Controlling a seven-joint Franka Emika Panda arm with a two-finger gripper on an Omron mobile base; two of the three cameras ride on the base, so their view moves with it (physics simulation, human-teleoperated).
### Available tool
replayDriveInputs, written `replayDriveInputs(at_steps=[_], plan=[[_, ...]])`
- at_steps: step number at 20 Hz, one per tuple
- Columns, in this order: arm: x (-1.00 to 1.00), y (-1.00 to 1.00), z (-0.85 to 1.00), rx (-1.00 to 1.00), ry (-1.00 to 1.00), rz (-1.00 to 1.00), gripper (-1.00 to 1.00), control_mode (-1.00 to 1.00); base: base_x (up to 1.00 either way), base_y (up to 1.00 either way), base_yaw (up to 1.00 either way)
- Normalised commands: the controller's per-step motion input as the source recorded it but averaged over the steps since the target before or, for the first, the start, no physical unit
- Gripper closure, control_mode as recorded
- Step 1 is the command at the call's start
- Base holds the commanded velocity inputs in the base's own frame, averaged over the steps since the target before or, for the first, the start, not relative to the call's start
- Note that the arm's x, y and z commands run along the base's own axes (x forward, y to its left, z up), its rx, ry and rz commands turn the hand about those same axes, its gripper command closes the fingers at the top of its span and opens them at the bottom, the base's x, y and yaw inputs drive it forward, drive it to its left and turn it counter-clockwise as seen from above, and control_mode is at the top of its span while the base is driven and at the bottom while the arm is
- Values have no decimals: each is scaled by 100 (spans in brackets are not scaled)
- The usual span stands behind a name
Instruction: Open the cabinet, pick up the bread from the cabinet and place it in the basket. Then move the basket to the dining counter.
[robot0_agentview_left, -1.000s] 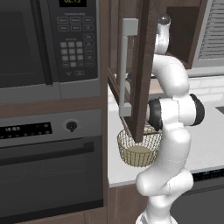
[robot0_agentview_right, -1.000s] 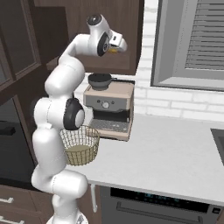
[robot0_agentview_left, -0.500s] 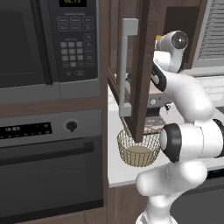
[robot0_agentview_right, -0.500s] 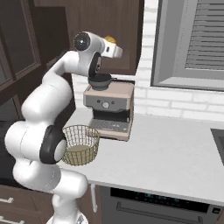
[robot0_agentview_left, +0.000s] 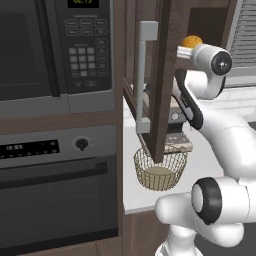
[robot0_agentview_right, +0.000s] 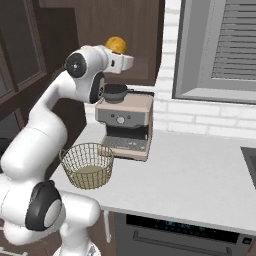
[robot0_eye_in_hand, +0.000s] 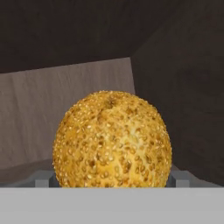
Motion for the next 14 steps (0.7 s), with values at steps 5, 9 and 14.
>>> replayDriveInputs(at_steps=[5, 9, 14], plan=[[-100, 40, 12, 0, 4, 0, 100, -100, 0, 0, 0], [-100, 36, 18, 0, 11, 0, 100, -100, 0, 0, 0], [-100, 3, 3, 3, 20, 0, 100, -100, 0, 0, 0]])
